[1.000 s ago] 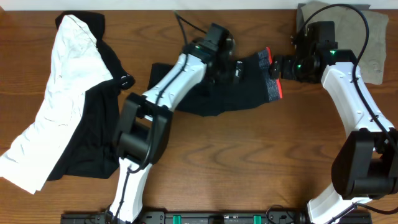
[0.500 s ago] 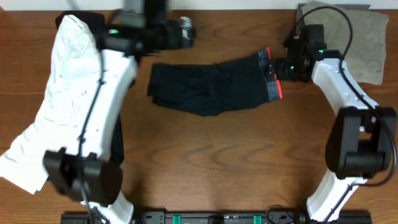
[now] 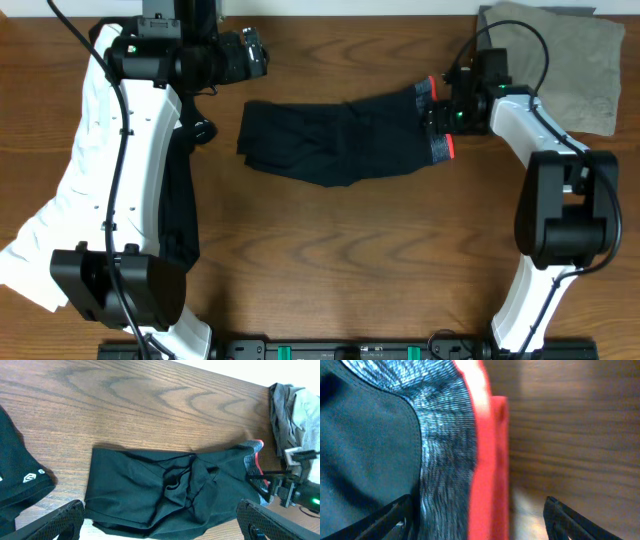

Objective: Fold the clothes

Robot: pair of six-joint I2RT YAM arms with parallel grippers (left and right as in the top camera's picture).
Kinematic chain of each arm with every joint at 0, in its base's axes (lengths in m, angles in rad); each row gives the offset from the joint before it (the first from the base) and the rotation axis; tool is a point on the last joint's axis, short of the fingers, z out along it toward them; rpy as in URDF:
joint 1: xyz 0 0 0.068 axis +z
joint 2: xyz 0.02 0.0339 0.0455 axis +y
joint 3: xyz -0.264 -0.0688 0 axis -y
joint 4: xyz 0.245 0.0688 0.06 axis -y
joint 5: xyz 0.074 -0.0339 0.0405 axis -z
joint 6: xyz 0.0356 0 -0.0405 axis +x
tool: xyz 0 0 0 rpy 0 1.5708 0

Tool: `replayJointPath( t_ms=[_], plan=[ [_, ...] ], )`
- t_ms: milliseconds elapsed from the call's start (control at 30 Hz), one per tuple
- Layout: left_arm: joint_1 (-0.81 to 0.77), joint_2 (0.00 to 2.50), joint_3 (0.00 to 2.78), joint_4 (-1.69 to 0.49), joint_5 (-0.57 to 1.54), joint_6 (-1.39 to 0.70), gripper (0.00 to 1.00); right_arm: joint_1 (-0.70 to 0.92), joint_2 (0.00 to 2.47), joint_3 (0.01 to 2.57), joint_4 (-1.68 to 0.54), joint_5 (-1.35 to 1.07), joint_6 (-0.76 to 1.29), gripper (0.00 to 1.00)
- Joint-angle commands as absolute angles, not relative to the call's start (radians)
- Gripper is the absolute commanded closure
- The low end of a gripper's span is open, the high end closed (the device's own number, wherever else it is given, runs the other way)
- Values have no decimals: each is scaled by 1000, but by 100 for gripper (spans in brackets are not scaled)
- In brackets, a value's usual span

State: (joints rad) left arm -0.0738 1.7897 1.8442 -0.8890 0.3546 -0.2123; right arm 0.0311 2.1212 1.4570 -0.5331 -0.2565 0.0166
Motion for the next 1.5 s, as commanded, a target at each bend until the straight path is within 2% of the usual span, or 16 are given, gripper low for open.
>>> replayJointPath(
  t_ms=[0, 167, 333, 500, 633, 833, 1100, 1467],
  plan=[
    [-72, 1795, 1848, -901, 319, -192, 2, 53, 2175, 1469, -522, -323, 48, 20],
    [-72, 1795, 1848, -923, 293, -192, 2, 52, 2207, 1469, -501, -340, 106, 21],
    [-72, 1795, 1847, -924, 293, -192, 2, 52, 2228, 1469, -485, -448, 170, 36],
    [-72, 1796, 1842, -928, 294, -192, 2, 51, 2234, 1469, -474, -541, 213, 64],
    [-72, 1796, 1834, -931, 293, -192, 2, 29, 2234, 1476, -492, -551, 201, 98],
    [-72, 1796, 1834, -943, 236, -192, 2, -57, 2233, 1557, -610, -580, 110, 99],
    [-72, 1796, 1834, -978, 160, -192, 2, -158, 2233, 1796, -917, -579, -92, 99],
    [-39, 1796, 1834, -1000, 77, -191, 2, -107, 2232, 1999, -1148, -542, -155, 99]
  ],
)
